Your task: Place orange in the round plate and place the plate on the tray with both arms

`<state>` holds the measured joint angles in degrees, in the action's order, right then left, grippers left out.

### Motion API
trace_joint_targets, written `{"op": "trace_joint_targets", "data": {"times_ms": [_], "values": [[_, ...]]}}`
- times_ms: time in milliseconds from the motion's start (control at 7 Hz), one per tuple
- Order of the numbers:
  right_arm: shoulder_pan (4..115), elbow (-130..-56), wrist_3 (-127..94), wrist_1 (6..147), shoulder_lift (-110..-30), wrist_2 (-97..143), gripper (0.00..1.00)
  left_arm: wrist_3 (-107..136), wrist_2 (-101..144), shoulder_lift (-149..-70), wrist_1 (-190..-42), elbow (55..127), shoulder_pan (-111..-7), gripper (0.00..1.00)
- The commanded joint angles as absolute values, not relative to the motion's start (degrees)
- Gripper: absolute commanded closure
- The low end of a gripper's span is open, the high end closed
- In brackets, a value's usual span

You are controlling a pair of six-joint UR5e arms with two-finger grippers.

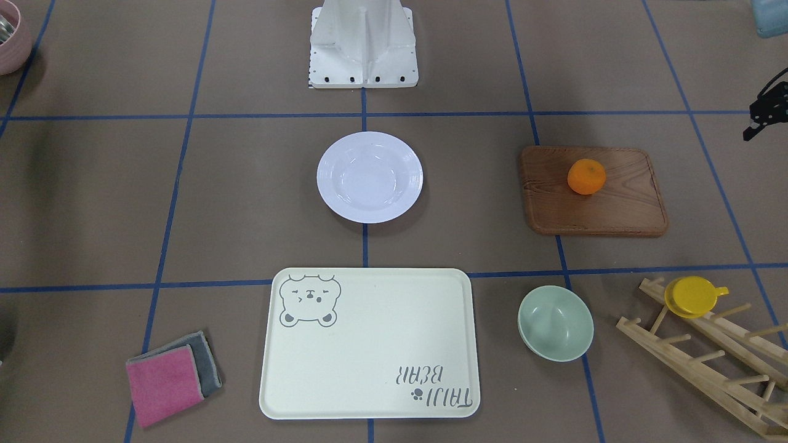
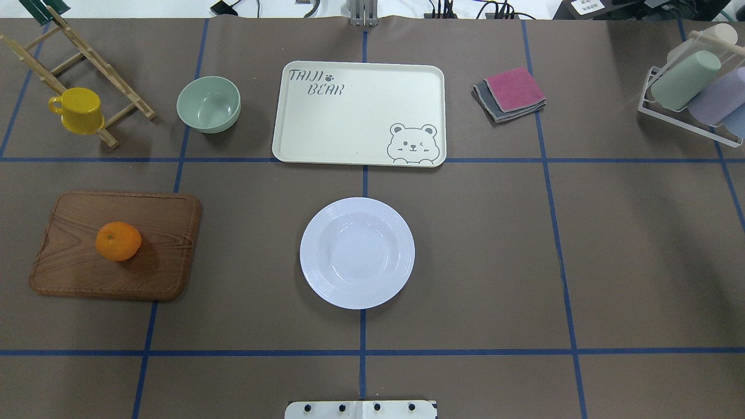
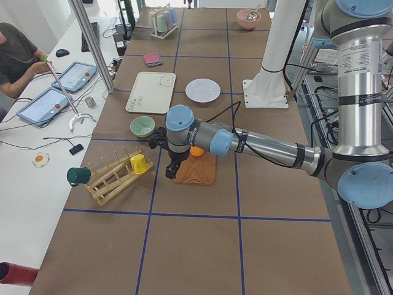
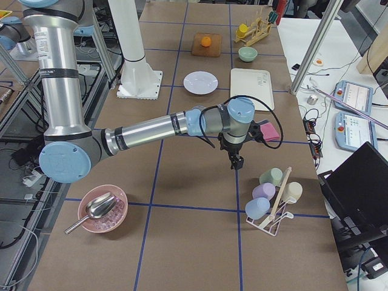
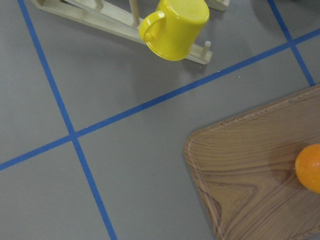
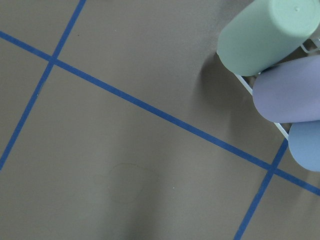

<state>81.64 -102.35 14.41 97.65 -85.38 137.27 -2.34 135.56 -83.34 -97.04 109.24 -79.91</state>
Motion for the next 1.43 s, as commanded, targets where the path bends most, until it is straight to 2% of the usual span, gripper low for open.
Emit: {"op": "trace_joint_targets", "data": {"times_ms": [0, 286, 571, 1286], "values": [[77.5, -102.8, 14.2, 97.5, -84.5, 137.2, 0.00, 7.2, 138.7, -84.5, -99.7, 110.0, -75.5, 0.00], [77.1, -102.9, 13.4, 96.2, -83.8, 137.1, 0.00, 22.9, 131.5, -86.8, -106.3, 111.2, -62.1, 0.00], [77.1, -102.3, 13.0, 96.2, -83.4, 137.1, 0.00, 33.6, 117.8, -89.7, -106.3, 111.6, -47.0, 0.00], [76.9, -102.1, 13.0, 96.2, -83.3, 137.1, 0.00, 33.7, 116.6, -91.3, -106.7, 106.8, -43.3, 0.00]]}}
